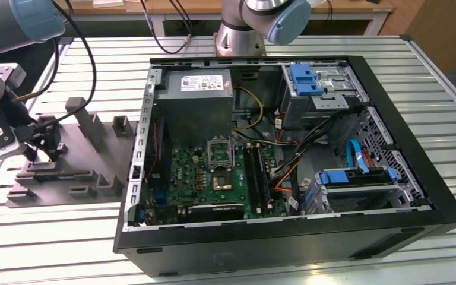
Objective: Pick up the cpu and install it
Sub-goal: 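Pick up the cpu and move it towards the insertion slot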
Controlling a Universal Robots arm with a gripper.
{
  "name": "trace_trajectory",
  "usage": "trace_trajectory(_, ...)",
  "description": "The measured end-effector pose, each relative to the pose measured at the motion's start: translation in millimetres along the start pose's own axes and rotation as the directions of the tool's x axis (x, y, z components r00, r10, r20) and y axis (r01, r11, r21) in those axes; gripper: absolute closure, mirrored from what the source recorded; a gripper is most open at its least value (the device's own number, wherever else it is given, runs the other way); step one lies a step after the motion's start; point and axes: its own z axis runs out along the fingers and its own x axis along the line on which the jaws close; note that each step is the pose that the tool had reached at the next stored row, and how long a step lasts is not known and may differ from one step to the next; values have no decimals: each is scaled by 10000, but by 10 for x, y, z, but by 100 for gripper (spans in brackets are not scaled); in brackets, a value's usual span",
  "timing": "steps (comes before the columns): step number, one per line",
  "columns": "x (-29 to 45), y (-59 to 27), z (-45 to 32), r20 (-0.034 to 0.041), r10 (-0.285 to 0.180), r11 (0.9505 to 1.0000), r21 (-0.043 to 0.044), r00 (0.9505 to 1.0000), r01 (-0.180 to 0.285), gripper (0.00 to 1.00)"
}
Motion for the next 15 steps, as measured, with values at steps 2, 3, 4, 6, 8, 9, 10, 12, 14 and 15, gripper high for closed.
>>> trace_trajectory(2,-6,0,0,0,2,10000,0,10000,-2,50)
trace_trajectory(3,-10,0,0,0,4,10000,0,10000,-4,50)
trace_trajectory(4,-14,1,0,1,7,10000,0,10000,-7,50)
trace_trajectory(6,-17,1,1,1,16,10000,0,10000,-16,50)
trace_trajectory(8,-19,1,0,1,21,10000,1,10000,-21,50)
trace_trajectory(9,-21,1,0,1,24,10000,1,10000,-24,50)
trace_trajectory(10,-21,1,0,1,30,10000,1,10000,-30,50)
trace_trajectory(12,-22,1,0,2,52,10000,1,10000,-52,50)
trace_trajectory(14,-23,1,-1,2,75,10000,2,10000,-75,50)
trace_trajectory(15,-23,1,-2,2,80,10000,2,10000,-80,50)
